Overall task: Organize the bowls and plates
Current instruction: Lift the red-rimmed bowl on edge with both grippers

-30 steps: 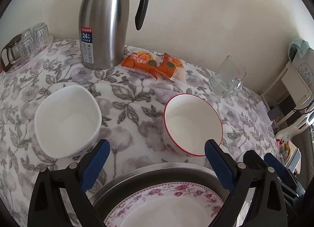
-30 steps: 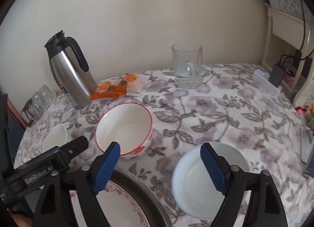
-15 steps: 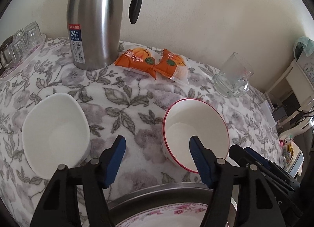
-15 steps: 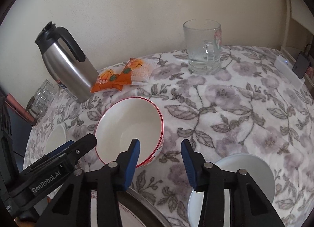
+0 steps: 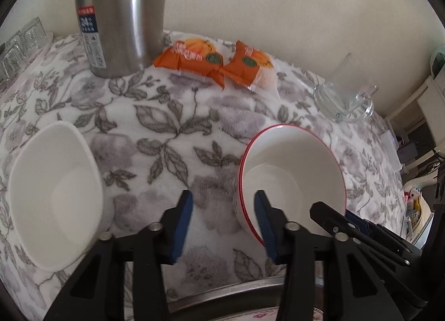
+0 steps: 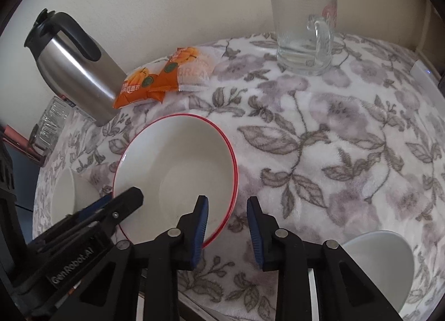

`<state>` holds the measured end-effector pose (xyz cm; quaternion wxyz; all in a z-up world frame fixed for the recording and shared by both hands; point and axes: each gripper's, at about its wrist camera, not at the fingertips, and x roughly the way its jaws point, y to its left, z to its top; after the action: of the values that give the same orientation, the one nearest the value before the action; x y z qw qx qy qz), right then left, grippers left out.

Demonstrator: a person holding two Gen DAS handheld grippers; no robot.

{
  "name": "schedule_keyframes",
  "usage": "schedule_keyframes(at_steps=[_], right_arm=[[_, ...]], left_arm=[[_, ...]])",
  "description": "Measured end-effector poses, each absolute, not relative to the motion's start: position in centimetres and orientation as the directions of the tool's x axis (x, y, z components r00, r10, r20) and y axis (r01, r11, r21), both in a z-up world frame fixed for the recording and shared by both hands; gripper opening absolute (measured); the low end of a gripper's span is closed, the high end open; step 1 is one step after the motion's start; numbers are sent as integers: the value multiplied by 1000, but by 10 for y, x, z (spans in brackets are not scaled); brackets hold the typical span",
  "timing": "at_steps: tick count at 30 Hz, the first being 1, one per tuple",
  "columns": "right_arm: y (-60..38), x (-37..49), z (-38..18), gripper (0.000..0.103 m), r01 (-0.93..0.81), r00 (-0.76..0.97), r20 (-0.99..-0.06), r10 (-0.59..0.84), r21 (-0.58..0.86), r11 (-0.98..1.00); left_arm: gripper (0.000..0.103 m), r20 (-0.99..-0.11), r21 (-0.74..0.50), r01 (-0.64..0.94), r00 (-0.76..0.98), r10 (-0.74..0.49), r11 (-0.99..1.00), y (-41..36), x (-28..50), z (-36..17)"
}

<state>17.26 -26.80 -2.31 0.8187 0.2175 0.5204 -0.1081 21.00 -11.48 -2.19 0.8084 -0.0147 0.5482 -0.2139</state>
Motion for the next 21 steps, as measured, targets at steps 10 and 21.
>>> schedule_keyframes(at_steps=[10, 21], right_arm=[[-264, 183, -33, 27, 410, 406, -911, 67, 247, 878], [-261, 181, -28, 28, 396, 432, -900, 58, 247, 884]], left_arm=[[26, -879, -288, 349, 273, -391, 892, -125, 212, -31], [17, -865, -297, 363, 289, -410, 883, -127, 209, -28]])
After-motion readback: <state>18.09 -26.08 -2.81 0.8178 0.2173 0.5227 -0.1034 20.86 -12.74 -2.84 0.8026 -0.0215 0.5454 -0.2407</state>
